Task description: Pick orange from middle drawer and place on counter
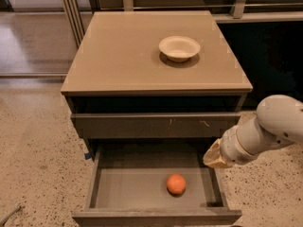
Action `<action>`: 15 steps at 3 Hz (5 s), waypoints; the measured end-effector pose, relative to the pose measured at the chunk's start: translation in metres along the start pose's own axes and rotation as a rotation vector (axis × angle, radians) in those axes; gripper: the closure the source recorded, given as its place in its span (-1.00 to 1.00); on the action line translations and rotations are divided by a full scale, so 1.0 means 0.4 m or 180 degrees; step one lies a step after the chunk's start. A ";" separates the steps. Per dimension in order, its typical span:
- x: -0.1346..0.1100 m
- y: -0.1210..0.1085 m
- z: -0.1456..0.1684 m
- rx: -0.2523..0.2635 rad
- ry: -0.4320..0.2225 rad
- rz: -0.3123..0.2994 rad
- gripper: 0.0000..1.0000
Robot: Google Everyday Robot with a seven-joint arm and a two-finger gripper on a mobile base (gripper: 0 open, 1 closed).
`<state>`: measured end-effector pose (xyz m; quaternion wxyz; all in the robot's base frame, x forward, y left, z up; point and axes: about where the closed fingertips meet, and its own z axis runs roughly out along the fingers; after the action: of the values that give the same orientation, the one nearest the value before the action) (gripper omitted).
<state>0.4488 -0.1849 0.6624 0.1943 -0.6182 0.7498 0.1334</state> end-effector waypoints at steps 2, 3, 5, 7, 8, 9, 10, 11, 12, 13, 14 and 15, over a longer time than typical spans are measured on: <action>0.083 0.006 0.222 -0.0306 -0.0267 0.0182 1.00; 0.083 0.006 0.223 -0.0306 -0.0267 0.0181 1.00; 0.129 0.006 0.353 -0.0195 -0.0425 0.0113 1.00; 0.133 -0.005 0.468 -0.0220 -0.0648 0.0000 0.06; 0.134 -0.008 0.492 -0.0230 -0.0677 -0.0025 -0.12; 0.140 -0.020 0.522 -0.0223 -0.0698 -0.0013 -0.12; 0.137 -0.037 0.556 -0.0222 -0.0729 -0.0003 -0.12; 0.130 -0.052 0.599 -0.0244 -0.0745 0.0004 -0.14; 0.126 -0.058 0.653 -0.0318 -0.0732 0.0009 -0.52; 0.127 -0.056 0.686 -0.0382 -0.0707 0.0014 -0.56; 0.136 -0.048 0.723 -0.0468 -0.0663 0.0023 -0.60; 0.150 -0.038 0.750 -0.0535 -0.0621 0.0041 -0.07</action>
Offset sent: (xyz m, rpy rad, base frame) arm 0.0085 0.0055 -0.0581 0.0677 0.0369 -0.0034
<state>0.4922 -0.1083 0.3692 0.2130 -0.6116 0.7174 0.2565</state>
